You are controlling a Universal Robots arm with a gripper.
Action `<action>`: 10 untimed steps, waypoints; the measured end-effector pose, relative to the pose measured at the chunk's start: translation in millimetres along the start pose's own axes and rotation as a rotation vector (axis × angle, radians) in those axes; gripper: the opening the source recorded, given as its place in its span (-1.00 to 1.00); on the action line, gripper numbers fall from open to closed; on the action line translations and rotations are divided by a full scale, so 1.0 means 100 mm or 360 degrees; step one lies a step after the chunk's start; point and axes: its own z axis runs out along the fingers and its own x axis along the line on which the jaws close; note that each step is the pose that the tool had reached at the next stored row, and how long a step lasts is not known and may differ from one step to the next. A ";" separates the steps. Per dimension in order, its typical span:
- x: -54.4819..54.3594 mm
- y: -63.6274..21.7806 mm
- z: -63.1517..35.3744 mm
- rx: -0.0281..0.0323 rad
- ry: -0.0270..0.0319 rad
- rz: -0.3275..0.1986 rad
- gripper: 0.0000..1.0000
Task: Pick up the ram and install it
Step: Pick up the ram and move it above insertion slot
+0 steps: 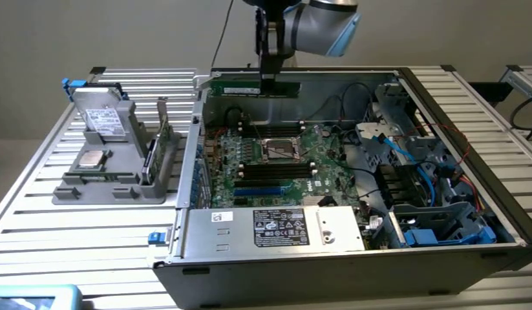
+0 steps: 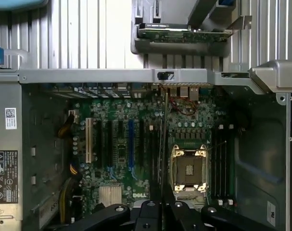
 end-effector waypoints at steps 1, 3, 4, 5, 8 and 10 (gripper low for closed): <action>-0.02 -0.008 0.009 0.00029 0.00013 -0.0002 -0.73; -0.05 -0.035 0.028 0.00074 0.00037 -0.0007 -0.73; -0.06 -0.051 0.038 0.00083 0.00041 -0.0011 -0.73; -0.07 -0.068 0.047 0.00090 0.00044 -0.0015 -0.73; -0.09 -0.149 0.075 0.00092 0.00056 -0.0022 -0.73; -0.10 -0.211 0.093 0.00091 0.00060 -0.0026 -0.73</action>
